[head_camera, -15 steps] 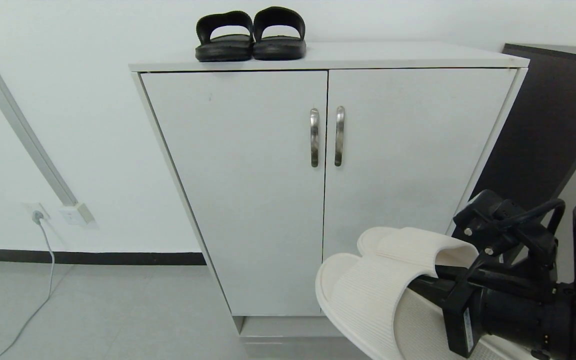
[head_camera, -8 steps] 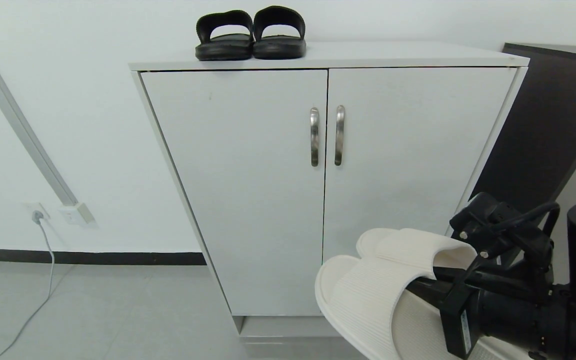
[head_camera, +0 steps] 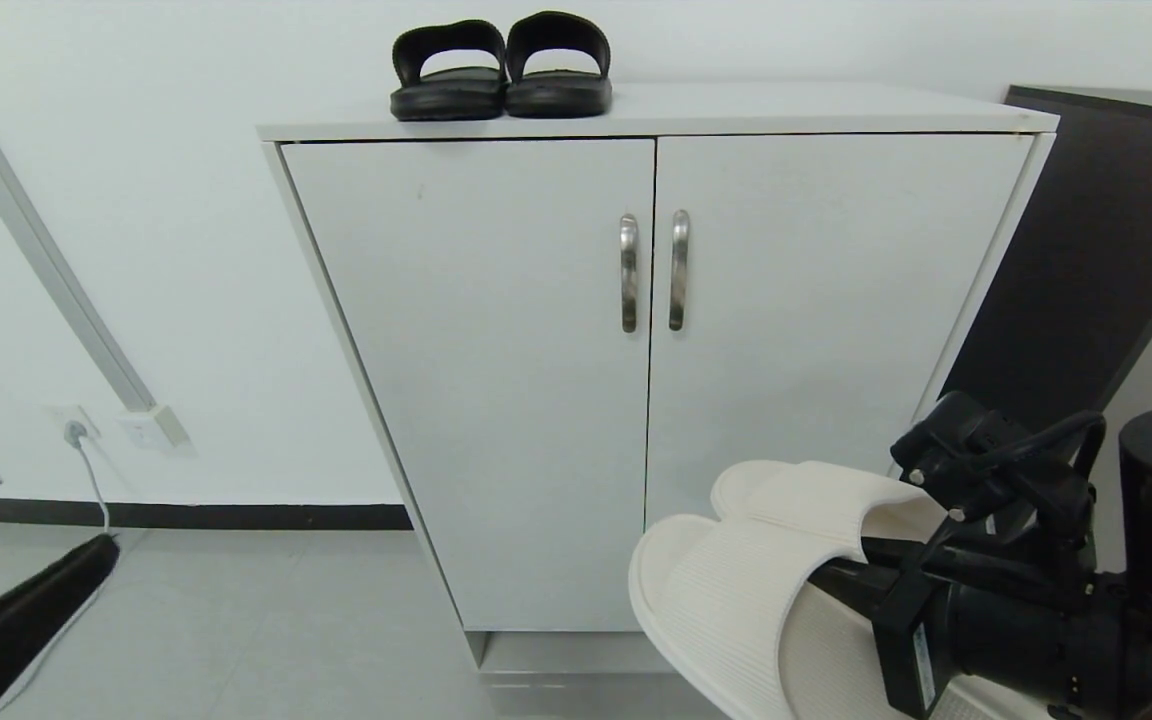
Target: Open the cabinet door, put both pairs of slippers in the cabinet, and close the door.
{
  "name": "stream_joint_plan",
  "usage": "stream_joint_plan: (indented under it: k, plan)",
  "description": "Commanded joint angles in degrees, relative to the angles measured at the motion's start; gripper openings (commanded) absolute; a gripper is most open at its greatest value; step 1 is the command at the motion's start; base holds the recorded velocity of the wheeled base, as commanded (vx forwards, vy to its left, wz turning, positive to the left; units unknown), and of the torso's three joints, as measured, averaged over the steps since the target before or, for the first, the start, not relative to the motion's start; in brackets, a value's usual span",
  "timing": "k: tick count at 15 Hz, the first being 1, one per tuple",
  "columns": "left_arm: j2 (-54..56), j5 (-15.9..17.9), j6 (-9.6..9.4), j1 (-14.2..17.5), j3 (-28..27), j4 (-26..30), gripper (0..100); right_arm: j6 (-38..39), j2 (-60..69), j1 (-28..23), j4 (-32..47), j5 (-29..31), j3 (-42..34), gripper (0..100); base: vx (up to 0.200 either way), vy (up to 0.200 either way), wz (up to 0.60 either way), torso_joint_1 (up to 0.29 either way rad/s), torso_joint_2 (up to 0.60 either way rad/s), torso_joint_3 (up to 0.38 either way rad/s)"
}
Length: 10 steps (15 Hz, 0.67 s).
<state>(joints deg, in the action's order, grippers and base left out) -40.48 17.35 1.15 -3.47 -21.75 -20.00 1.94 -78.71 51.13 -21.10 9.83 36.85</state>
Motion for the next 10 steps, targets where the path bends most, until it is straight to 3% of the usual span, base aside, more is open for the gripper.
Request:
stream_joint_plan:
  k: [1,3,4,6,8,10]
  plan:
    - [-15.2,1.2,0.26,-10.4,-8.0,-2.7,100,0.0,-0.2,0.0,-0.4,0.0,-0.3,0,0.000,0.000,0.00,0.000,0.00,0.000]
    - [-19.5,-1.3,0.44,-18.1,-12.6,-2.7,100,0.0,-0.1,0.0,-0.8,0.0,-0.6,0,0.000,0.000,0.00,0.000,0.00,0.000]
    - [-23.1,-4.3,0.44,-23.8,-15.5,-2.8,100,0.0,-0.1,0.0,-0.8,0.0,-0.6,0,0.000,0.000,0.00,0.000,0.00,0.000]
    - [-29.7,-6.6,0.35,-30.2,-18.4,-5.5,100,0.0,-0.1,0.0,-0.9,0.0,-0.8,0,0.000,0.000,0.00,0.000,0.00,0.000]
    - [-36.5,-6.8,0.52,-33.1,-21.3,-11.5,100,0.0,-0.4,0.0,-0.8,0.0,-0.9,0,0.000,0.000,0.00,0.000,0.00,0.000]
    - [-41.4,-7.5,2.28,-34.6,-25.9,-12.9,100,0.0,-0.7,0.0,-0.9,0.0,-0.9,0,0.000,0.000,0.00,0.000,0.00,0.000]
